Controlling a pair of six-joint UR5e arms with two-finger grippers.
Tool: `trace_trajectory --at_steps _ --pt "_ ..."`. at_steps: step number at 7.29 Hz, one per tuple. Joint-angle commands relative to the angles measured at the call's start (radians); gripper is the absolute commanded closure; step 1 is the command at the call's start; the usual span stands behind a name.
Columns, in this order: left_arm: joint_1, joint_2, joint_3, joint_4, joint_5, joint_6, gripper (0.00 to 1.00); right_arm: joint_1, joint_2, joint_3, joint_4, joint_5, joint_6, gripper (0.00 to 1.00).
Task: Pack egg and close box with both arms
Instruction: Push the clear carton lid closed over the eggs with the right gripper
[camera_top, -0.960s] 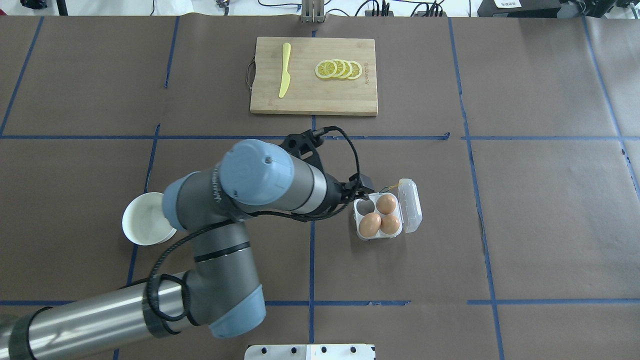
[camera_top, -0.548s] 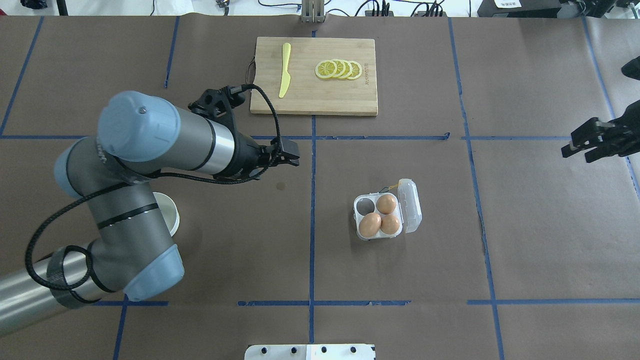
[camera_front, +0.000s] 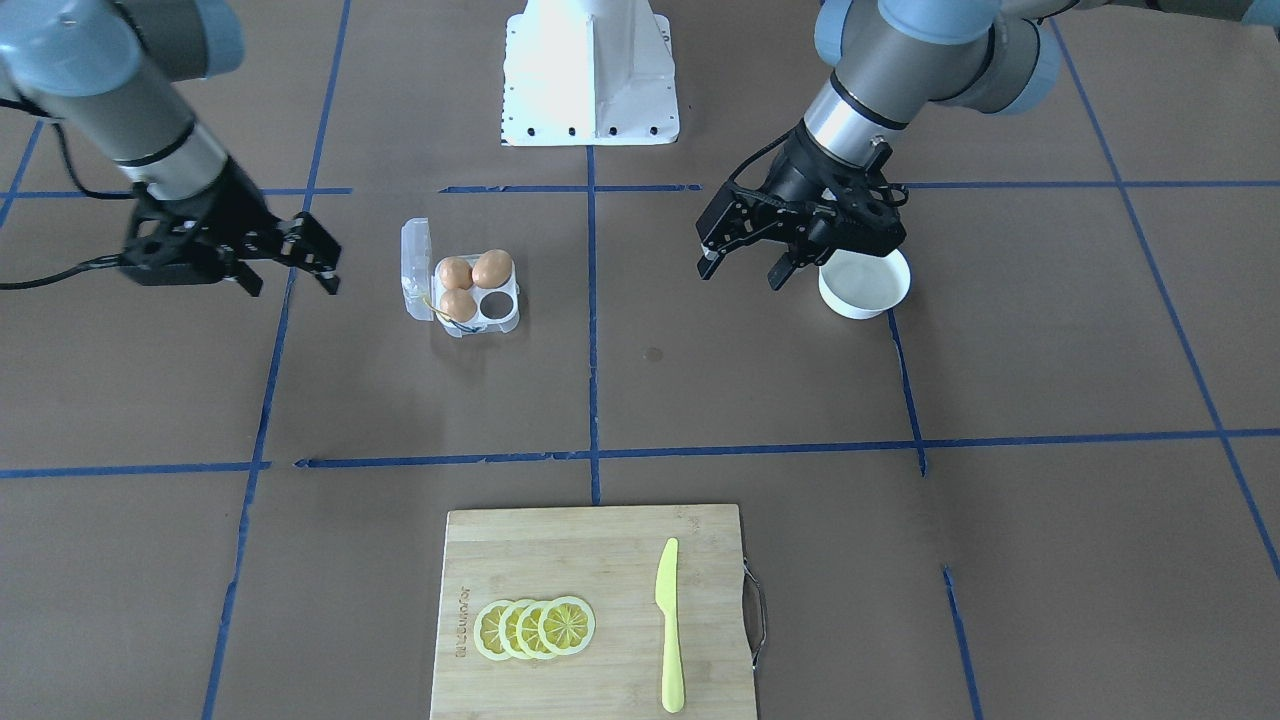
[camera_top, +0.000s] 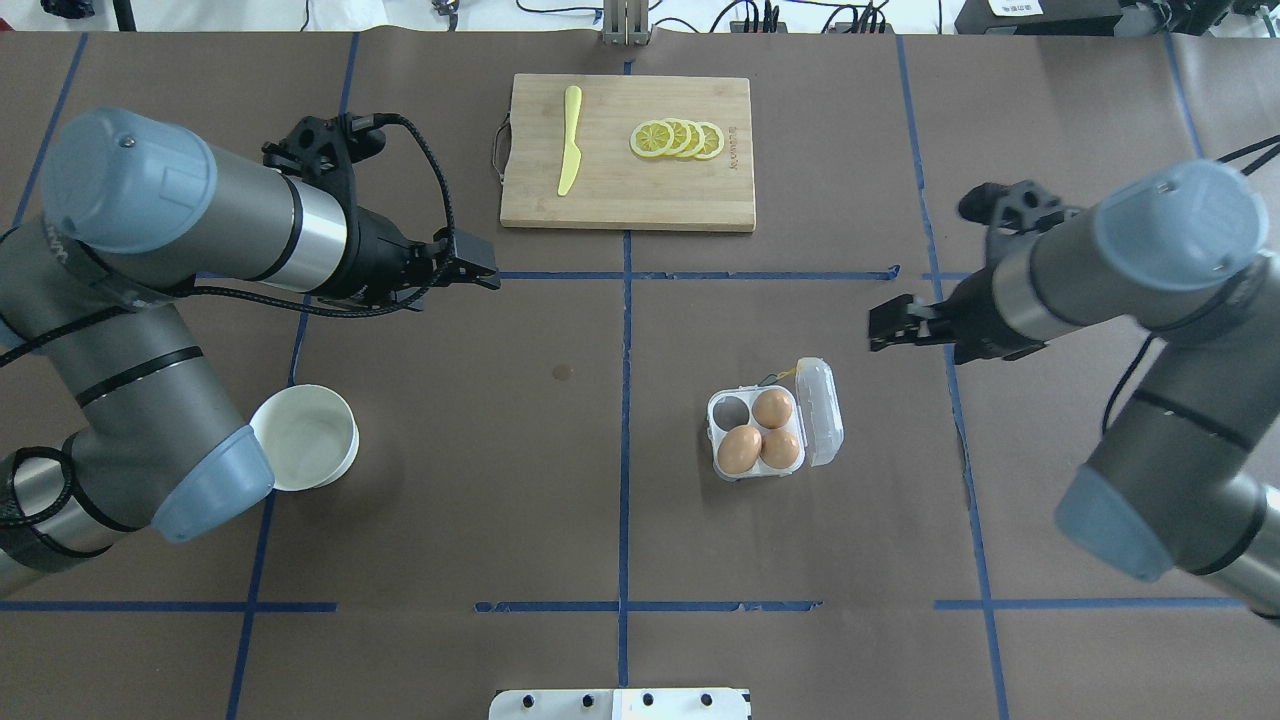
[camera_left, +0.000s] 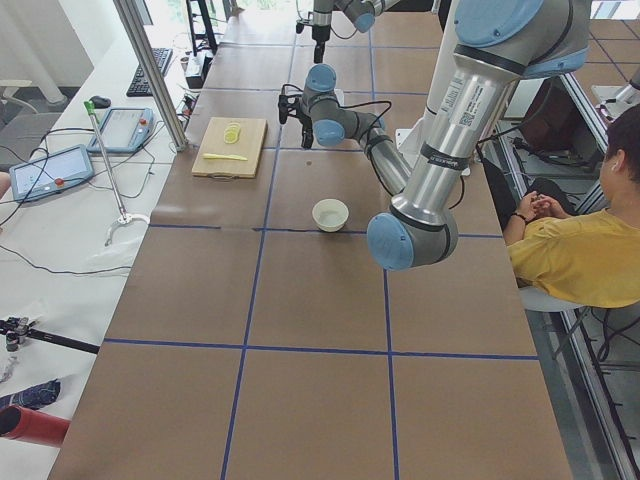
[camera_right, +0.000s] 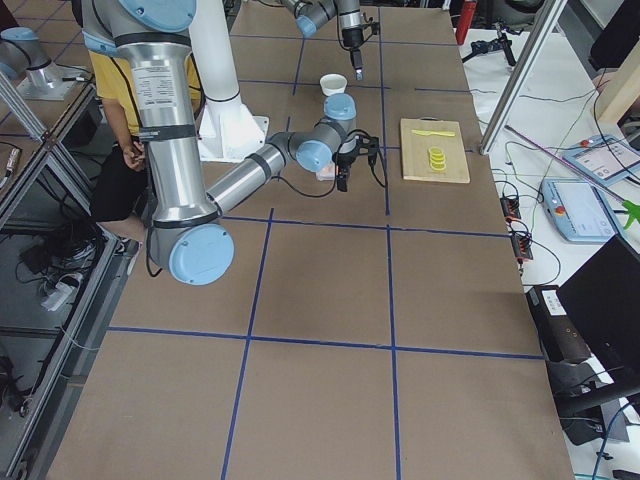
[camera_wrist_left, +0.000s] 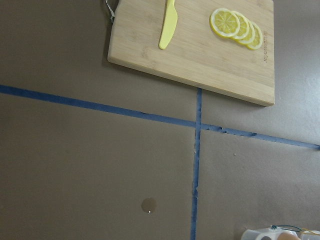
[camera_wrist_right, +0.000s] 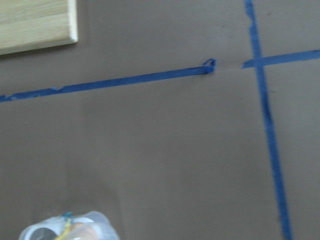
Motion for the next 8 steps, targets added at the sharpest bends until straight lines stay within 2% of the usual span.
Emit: trace_trajectory --at_steps 1,3,6,7,8 --pt "-0.024 0.014 -0.001 0.0 -0.011 0.024 0.08 -0.182 0.184 -0.028 -0.013 -0.179 0.213 0.01" --pt "-0.038 0.028 -0.006 -0.002 -0.014 0.024 0.08 -0.214 0.21 -0.022 -0.011 -0.205 0.265 0.01" --pt "-0.042 0.031 -0.004 0.0 -0.014 0.031 0.08 -0.156 0.181 -0.002 -0.014 -0.192 0.265 0.0" --pt "-0.062 0.057 -0.009 0.0 -0.014 0.088 0.08 -0.133 0.125 0.033 -0.025 -0.182 0.262 0.0" --pt "-0.093 0.1 -0.024 -0.002 -0.014 0.161 0.08 -0.072 0.073 0.033 -0.024 -0.119 0.248 0.0"
